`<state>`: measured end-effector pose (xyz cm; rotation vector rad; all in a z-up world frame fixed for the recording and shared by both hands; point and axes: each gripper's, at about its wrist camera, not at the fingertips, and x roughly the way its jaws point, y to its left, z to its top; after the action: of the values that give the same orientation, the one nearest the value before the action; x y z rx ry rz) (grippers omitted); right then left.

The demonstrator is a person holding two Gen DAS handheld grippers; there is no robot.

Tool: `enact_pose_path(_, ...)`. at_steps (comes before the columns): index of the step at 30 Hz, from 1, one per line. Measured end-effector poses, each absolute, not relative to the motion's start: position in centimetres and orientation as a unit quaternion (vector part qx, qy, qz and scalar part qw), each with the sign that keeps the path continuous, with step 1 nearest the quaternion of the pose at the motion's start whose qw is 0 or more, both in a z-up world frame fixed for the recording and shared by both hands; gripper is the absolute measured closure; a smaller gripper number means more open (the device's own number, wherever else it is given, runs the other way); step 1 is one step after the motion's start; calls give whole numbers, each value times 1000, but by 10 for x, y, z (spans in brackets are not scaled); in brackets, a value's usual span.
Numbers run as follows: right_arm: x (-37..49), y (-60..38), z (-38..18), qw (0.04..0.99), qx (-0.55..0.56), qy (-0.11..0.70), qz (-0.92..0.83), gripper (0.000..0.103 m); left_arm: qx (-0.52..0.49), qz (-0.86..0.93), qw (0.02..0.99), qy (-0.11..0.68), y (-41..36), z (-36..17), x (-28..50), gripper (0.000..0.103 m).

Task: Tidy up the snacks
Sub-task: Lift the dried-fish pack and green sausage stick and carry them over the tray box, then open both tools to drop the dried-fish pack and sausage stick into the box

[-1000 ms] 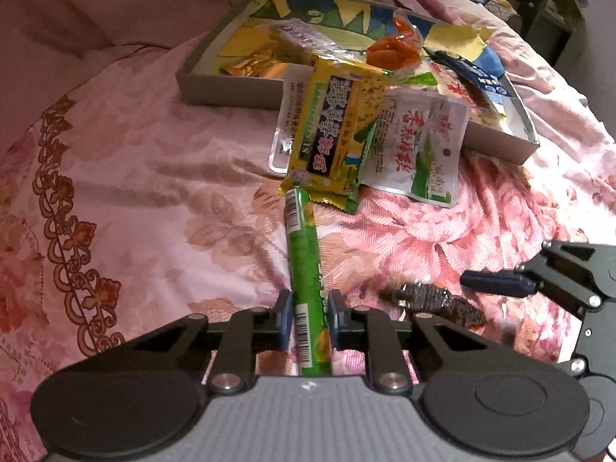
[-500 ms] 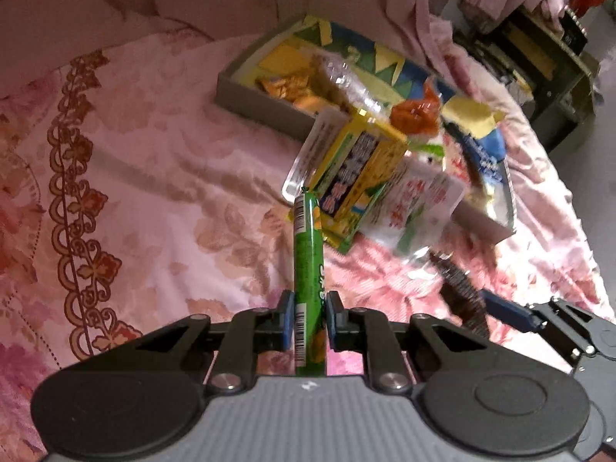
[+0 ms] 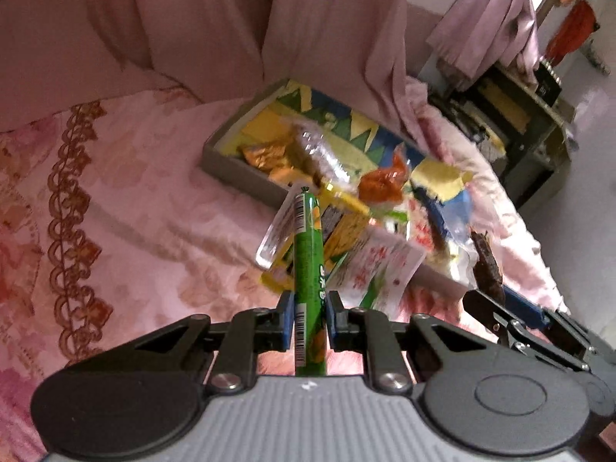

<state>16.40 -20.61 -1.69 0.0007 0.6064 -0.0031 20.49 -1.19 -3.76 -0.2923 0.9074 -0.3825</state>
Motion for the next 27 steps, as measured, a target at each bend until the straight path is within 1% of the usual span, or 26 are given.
enact_pose_path(3,165,-212,-15,959,12,281,-19,57,-138,-186,878,418,-20,-31,217,85)
enact_pose_path(7,166,-223,-13,964,31,260,-44,57,-119,-192,898,378,-37,-14,240,84)
enact_pose_path(13,185,-239,-13,967,42,242,-69,57,-152,-197,908,338,-42,-8,280,84)
enact_pose_path(22,221,-239,-27,967,32,240,-76,57,-181,-166,919,308,-40,-37,339,84)
enact_pose_path(27,256,-238,-35,968,41,235,-78,57,-192,-157,912,327,-37,-63,355,84)
